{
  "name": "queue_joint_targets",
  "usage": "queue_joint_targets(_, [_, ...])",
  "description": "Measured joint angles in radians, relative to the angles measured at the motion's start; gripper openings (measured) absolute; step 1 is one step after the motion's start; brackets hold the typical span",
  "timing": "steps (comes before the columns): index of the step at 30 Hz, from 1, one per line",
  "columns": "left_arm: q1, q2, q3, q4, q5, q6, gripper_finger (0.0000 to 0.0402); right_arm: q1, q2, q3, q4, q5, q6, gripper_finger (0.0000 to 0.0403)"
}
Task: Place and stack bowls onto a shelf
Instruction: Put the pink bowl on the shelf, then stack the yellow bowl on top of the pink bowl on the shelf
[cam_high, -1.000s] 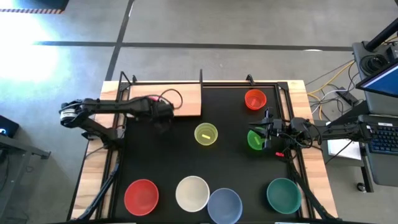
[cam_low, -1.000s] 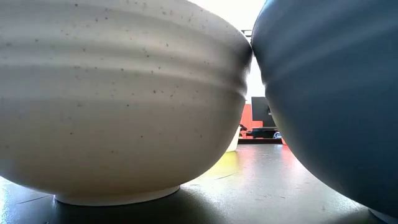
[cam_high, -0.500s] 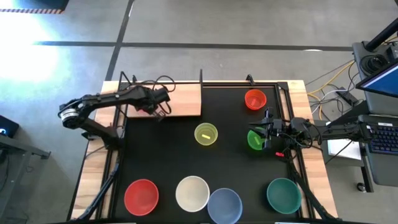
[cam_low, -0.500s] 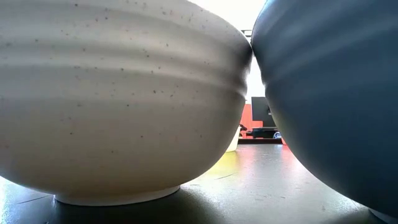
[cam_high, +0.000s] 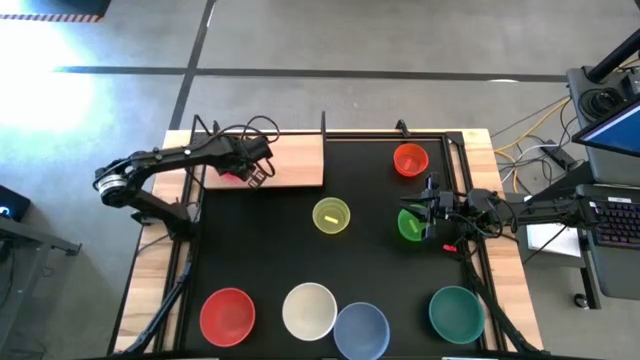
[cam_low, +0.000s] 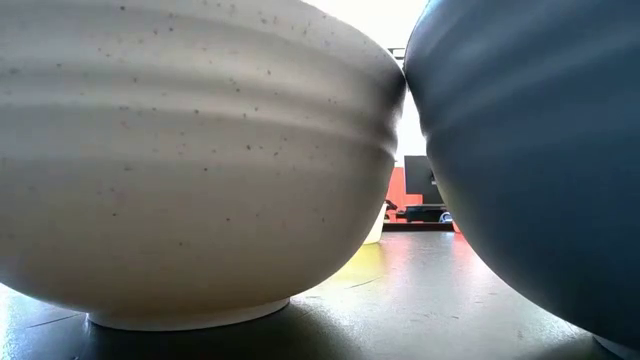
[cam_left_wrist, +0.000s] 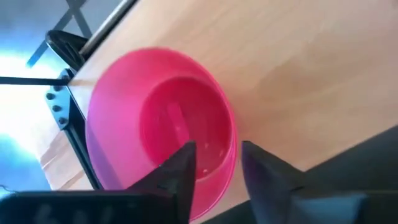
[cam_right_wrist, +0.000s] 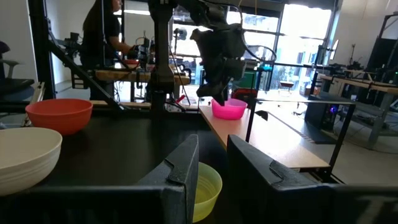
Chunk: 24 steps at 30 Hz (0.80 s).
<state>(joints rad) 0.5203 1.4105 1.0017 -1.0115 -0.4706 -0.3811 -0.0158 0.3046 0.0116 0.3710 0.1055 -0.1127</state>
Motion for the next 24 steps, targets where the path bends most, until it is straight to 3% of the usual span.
queue_joint_targets(6, [-0.054, -0.006, 0.067, 0.000, 0.009, 0.026, 0.0176, 0.000, 0.000, 0.000, 0.000, 0.000, 0.000, 0.0075])
queue_joint_targets(16, [-0.319, -0.007, 0.084, 0.106, 0.089, 0.018, 0.0166, 0.000, 0.000, 0.000, 0.000, 0.000, 0.000, 0.0075])
queue_joint_targets(24, [-0.523, 0.013, 0.084, 0.316, 0.090, 0.369, 0.0164, 0.000, 0.000, 0.000, 0.000, 0.000, 0.000, 0.0075])
